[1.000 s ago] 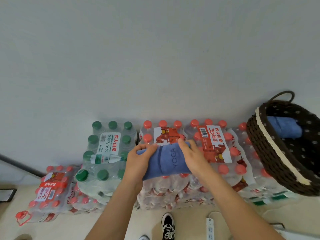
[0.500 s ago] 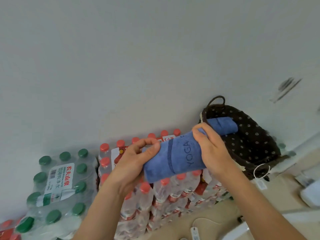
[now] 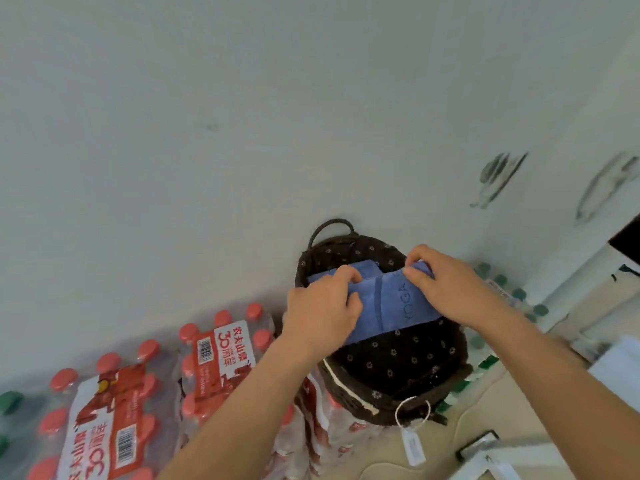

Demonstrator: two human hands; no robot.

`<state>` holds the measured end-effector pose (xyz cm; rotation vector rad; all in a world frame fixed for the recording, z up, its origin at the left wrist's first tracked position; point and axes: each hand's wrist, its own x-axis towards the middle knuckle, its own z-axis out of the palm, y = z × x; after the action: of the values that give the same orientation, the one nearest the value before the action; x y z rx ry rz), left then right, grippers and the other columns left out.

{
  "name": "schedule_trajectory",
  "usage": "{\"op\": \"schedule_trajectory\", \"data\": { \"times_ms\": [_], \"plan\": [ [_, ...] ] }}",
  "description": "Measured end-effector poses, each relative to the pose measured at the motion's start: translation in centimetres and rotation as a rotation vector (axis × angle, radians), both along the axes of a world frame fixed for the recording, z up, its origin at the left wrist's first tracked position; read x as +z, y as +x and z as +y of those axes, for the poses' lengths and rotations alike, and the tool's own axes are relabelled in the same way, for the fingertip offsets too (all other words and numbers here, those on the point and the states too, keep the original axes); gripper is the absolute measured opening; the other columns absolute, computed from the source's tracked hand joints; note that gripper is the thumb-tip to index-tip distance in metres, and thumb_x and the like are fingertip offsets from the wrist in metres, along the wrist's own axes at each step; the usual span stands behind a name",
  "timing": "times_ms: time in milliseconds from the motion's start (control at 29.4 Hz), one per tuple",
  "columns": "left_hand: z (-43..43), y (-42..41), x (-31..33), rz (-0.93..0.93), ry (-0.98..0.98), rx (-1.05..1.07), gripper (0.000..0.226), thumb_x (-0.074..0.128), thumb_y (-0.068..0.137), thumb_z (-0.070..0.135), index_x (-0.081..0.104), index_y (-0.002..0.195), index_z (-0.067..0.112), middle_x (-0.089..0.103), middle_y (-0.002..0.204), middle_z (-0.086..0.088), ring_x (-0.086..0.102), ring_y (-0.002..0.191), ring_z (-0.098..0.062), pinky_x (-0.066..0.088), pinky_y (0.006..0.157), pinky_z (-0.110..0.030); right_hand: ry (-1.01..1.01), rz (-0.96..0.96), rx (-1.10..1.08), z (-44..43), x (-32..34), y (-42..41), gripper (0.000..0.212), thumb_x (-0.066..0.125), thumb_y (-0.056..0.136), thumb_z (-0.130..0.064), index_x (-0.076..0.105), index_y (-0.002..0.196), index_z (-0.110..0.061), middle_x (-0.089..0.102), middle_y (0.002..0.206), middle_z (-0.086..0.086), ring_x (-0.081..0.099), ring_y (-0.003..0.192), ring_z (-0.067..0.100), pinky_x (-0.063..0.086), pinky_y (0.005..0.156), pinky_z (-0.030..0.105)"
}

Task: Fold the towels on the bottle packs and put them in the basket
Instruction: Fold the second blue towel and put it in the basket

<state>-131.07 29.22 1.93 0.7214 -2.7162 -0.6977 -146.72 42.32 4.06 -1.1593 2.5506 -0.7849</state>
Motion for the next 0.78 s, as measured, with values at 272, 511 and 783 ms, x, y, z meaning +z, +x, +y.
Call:
{"op": "schedule_trajectory", "data": {
  "times_ms": [272,511,783],
  "plan": [
    [0.2,-1.9,-2.5,-0.373,-0.385,0.089,0.019,0.04,0.089,0.024,0.052,0.104,0.028,0.066,0.083,0.001,0.061,0.082,-0.021,0.024,0.082,-0.038,0.331,0.068,0.25,-3.4,-4.7,-2.0,0.017,0.044,0.099,-0.033,0.048,0.1,-0.016,0.055,0.083,0.001,0.052,0.075,0.02,0.038,0.061,0.033],
    [0.1,-3.3,-3.1,-0.561,-0.446,0.048,0.007,0.051,0.087,0.023,0.049,0.082,0.026,0.058,0.073,0.005,0.059,0.083,-0.018,0.022,0.102,-0.046,0.52,0.103,0.343,-5.5,-6.1,-2.4,0.02,0.045,0.1,-0.025,0.046,0.11,-0.008,0.051,0.083,0.004,0.051,0.07,0.018,0.04,0.058,0.03],
    [0.4,-4.1,-3.1,-0.388,-0.397,-0.141,0.024,0.057,0.088,0.039,0.057,0.105,0.021,0.055,0.099,-0.002,0.053,0.093,-0.021,0.032,0.064,-0.033,0.498,0.224,0.328,-5.7,-6.8,-2.5,0.026,0.049,0.094,-0.012,0.043,0.118,-0.004,0.061,0.1,0.015,0.052,0.072,0.026,0.033,0.053,0.031]
  ]
}}
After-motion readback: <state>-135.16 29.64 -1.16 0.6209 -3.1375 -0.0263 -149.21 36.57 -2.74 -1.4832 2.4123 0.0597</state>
